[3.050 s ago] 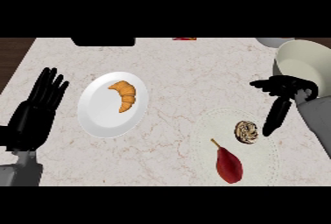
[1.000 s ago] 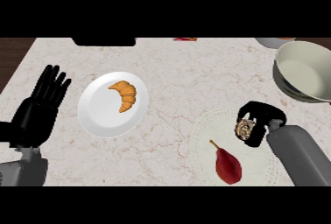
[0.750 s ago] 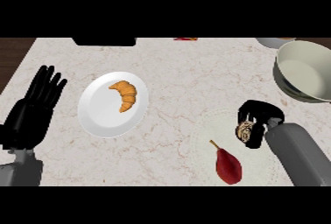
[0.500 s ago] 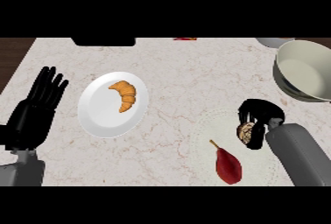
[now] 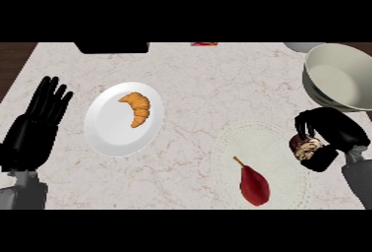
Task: Pick the cupcake from the placemat and place it in the bowl
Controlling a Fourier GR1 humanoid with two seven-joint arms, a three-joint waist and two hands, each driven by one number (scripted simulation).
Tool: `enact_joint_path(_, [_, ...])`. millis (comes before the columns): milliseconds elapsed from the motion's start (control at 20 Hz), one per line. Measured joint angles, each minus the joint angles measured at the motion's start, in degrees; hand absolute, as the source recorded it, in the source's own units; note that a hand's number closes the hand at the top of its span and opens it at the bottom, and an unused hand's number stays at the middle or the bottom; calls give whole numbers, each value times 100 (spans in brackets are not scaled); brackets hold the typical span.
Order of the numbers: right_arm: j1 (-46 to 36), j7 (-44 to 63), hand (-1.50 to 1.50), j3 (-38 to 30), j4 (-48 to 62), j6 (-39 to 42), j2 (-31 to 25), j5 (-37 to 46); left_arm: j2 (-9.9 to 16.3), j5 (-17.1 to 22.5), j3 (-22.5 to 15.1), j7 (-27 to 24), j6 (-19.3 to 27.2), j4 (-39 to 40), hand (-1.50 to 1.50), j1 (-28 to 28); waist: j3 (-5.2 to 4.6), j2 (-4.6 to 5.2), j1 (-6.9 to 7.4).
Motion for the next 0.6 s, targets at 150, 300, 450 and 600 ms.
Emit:
enact_joint_path(150, [139,254,150,-412,-638,-129,-132,-119,-10,-8,17,-80,-42,40,0,77,-2,-8,-26])
enact_joint_path(300, [205,551,150,-872,-1215,-172,-333,-208,52,60,80,-29,-99,63,0,49,-3,-9,-35])
enact_joint_path(450, [121,818,150,-1402,-1503,-127,-533,-341,-42,-51,-19,-55,-16,35,0,14,-3,-1,-12])
enact_joint_path(600, [27,1104,150,-1778,-1691,-115,-613,-355,-49,-67,-30,-75,-44,68,0,-19,-2,10,28])
